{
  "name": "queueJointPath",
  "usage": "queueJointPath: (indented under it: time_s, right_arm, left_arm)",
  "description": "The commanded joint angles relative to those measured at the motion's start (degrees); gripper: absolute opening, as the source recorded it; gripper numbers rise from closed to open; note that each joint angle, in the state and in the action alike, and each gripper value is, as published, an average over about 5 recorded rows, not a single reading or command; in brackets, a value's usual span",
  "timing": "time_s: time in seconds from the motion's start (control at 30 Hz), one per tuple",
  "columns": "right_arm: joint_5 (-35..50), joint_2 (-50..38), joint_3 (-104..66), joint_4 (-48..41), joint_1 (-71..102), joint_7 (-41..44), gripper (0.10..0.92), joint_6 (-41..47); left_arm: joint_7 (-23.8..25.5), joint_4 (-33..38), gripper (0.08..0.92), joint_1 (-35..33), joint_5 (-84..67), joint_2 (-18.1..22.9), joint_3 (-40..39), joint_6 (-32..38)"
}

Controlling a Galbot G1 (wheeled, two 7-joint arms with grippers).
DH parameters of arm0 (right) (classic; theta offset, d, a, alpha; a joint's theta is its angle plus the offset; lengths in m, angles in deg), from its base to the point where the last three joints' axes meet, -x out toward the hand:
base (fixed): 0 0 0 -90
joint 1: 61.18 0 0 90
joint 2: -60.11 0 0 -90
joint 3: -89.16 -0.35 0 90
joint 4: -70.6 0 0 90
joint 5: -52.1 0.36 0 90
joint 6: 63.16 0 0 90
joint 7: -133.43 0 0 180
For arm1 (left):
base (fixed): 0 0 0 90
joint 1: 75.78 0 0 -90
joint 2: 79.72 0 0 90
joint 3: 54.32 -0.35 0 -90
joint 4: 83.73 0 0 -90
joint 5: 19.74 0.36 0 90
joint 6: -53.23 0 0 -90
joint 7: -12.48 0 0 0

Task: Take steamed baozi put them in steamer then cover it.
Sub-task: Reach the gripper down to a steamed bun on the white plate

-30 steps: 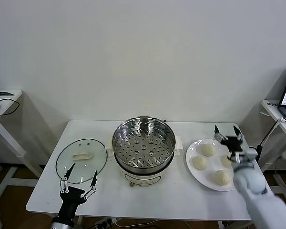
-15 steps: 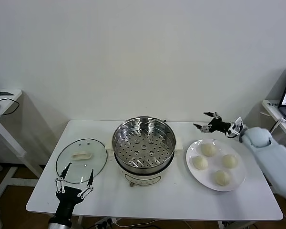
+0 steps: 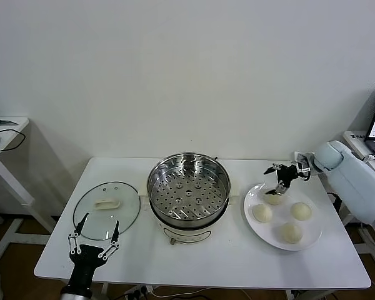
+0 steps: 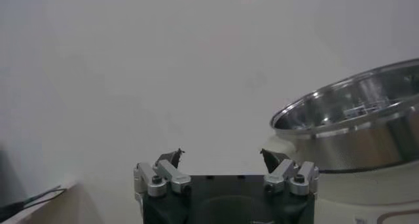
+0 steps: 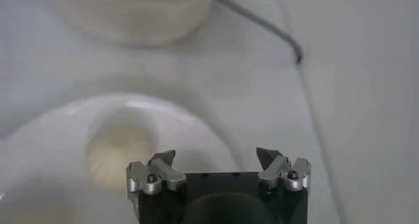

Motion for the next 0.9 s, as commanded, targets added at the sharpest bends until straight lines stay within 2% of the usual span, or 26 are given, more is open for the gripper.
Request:
queueJointPath:
  time_s: [0.03, 0.53, 0.63, 0.9]
  right_arm:
    - [-8.1, 2.1, 2.9, -3.4, -2.5, 3.4, 0.823, -0.9]
    - [-8.8, 3.8, 1.5, -5.8, -0.2, -2.7, 0.819, -1.4]
    - [-8.7, 4.2, 1.7, -5.8, 0.0, -3.2, 0.792, -1.3]
    - [-8.6, 5.2, 1.9, -5.7, 0.3, -4.0, 0.651, -1.2]
  left_arm:
    - [-0.6, -0.1, 0.823, 0.0, 0.0, 0.2, 0.2, 0.4]
    - [-1.4, -0.2, 0.823, 0.0, -0.2, 0.5, 0.0, 0.4]
    - [-1.4, 0.0, 0.823, 0.4, -0.4, 0.5, 0.2, 0.4]
    - [-1.5, 0.3, 0.823, 0.5, -0.8, 0.4, 0.4, 0.2]
